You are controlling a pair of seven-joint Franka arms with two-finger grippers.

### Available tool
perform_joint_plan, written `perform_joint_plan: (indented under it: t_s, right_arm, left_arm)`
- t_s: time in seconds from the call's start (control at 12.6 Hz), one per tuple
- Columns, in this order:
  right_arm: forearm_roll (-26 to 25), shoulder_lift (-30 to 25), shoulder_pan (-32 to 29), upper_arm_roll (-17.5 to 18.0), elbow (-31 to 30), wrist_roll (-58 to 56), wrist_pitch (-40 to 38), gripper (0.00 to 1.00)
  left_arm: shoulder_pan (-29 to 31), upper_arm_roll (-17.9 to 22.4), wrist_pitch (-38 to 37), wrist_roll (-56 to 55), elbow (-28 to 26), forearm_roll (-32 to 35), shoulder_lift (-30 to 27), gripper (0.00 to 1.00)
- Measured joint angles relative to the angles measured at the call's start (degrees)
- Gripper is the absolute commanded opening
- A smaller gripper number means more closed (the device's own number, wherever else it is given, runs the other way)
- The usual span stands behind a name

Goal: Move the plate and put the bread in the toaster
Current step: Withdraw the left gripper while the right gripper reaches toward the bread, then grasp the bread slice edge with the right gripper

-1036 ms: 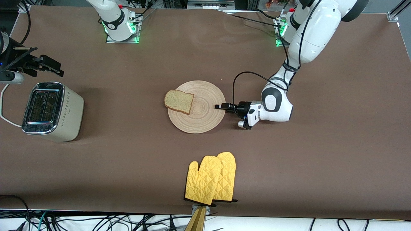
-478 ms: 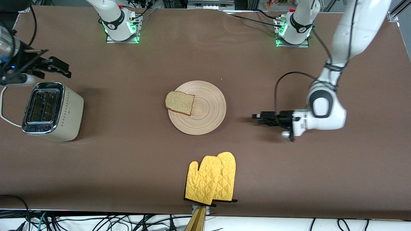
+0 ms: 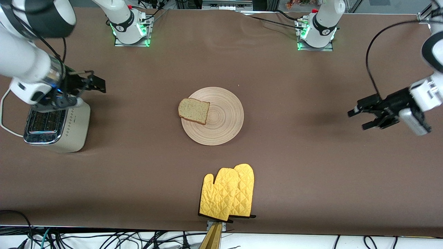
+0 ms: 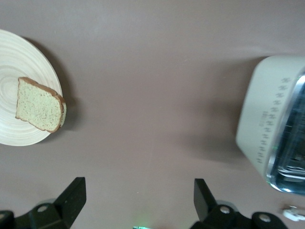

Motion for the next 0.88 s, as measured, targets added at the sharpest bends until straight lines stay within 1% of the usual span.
perform_joint_plan:
  t_s: [0.08,0.16,0.24,0.4,0.48,0.56,0.64,0.72,0.8,0.88]
  right_arm:
    - [3.47,2.56,0.61,0.0,-0.03,0.25,0.75,0.99]
    - [7.33,5.06,1.23,0.01,-0.15,0.98,2.06,0.99]
    - [10.12,7.26,1.75,0.02,-0.6,1.88,4.13,0.99]
    - [15.92,10.18,2.52,0.03,-3.76,2.25,11.22,0.99]
    - [19.89,10.85,3.19,0.11,-6.68,2.25,15.95,0.99]
    - [22.61,11.14,4.35,0.35,-9.95,2.25,21.29,0.99]
    - [23.85,11.22,5.98,0.76,-13.11,2.26,26.43,0.99]
    - [24.83,11.3,7.61,1.16,-15.94,2.52,31.08,0.99]
    - [26.82,11.51,8.68,1.88,-18.63,2.85,35.4,0.99]
    - [30.39,11.95,9.04,3.13,-21.02,2.85,39.29,0.99]
  left_arm:
    - [-0.03,0.03,0.06,-1.18,-0.87,4.54,-2.73,1.0]
    - [-0.2,0.02,-0.01,-4.3,-1.27,9.12,-4.9,1.0]
    - [-0.51,0.01,-0.88,-8.62,-1.24,14.03,-6.73,1.0]
    - [-1.89,-0.24,-7.51,-19.35,0.36,23.22,-10.29,1.0]
    - [-2.69,-1.06,-11.87,-24.92,2.0,27.02,-11.69,1.0]
    - [-3.19,-2.63,-16.02,-30.16,3.93,30.8,-12.61,1.0]
    - [-3.68,-4.01,-19.59,-34.68,6.04,33.73,-13.01,1.0]
    - [-4.04,-4.75,-22.03,-37.51,7.89,35.04,-13.0,1.0]
    - [-4.17,-4.92,-23.03,-38.78,9.21,35.42,-12.7,1.0]
    - [-4.17,-4.76,-23.25,-39.23,10.3,35.44,-11.83,1.0]
